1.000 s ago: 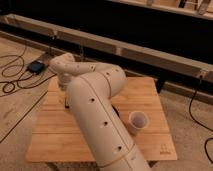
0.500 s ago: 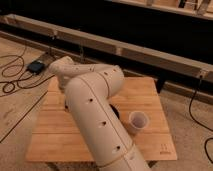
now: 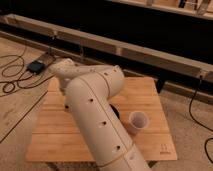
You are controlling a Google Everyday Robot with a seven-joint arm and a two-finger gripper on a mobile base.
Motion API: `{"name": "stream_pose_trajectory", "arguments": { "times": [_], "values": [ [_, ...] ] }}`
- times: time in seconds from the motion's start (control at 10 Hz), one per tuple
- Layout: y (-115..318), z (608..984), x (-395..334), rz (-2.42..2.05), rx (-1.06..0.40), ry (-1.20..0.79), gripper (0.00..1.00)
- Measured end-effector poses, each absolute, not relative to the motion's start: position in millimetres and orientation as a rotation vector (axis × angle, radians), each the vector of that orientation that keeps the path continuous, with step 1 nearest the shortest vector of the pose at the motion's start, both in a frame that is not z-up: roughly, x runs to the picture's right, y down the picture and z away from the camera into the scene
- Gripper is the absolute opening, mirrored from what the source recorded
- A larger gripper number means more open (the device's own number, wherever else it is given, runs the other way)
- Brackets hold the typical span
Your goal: Place the eraser on the white sponge
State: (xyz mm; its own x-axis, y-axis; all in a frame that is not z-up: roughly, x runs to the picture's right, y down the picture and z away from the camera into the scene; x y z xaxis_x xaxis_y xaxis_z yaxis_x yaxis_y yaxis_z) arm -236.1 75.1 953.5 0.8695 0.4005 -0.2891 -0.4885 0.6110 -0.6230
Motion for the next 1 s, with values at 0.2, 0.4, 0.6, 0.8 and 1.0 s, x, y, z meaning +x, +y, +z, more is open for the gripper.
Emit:
{"name": "stream_pose_trajectory", "arguments": {
  "times": [0.2, 0.4, 0.6, 0.8, 1.0],
  "values": [
    [75.5, 954.4, -238.0, 0.514, -0.759, 0.131, 0.79],
    [74.1, 956.3, -237.8, 0.517, -0.757, 0.136, 0.65],
    [72.9, 957.9, -236.7, 0.521, -0.756, 0.139, 0.45],
    [72.9, 959.1, -232.2, 0.529, -0.76, 0.143, 0.23],
    [73.6, 959.6, -224.4, 0.54, -0.767, 0.15, 0.05]
  ]
}}
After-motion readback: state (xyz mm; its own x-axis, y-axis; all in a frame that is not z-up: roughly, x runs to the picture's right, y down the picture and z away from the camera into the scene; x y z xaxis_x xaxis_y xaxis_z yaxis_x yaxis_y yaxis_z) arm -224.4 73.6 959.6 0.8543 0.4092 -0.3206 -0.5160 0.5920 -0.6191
